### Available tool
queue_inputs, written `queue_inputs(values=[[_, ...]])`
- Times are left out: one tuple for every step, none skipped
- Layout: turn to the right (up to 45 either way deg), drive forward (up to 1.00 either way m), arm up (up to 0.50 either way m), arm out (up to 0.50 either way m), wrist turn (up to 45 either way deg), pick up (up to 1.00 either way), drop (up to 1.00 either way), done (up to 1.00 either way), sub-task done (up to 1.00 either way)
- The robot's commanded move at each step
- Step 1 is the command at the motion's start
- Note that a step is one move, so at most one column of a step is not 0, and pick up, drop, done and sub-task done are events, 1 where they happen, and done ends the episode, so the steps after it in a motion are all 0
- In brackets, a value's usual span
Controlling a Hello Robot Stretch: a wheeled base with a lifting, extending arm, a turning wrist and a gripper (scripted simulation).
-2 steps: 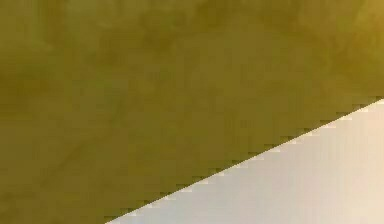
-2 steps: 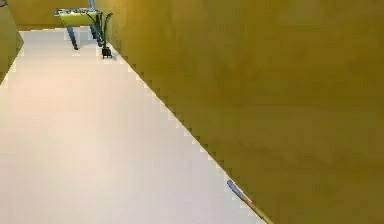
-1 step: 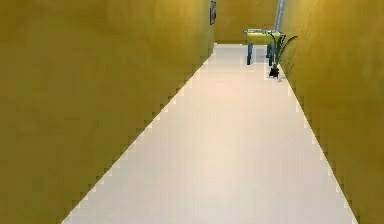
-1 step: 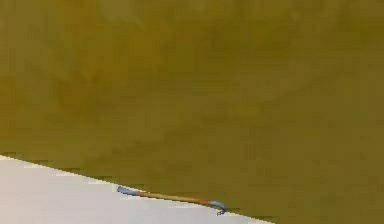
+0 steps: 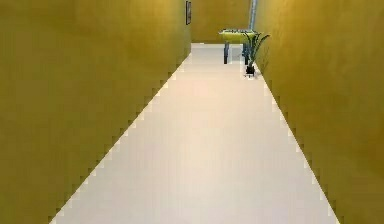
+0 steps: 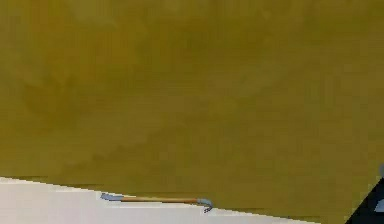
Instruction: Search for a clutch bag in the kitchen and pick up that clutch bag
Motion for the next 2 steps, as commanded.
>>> queue_inputs(values=[[0.0, 1.0, 0.0, 0.0, 0.0, 0.0, 0.0, 0.0, 0.0], [3.0, 0.0, 0.0, 0.0, 0.0, 0.0, 0.0, 0.0, 0.0]])
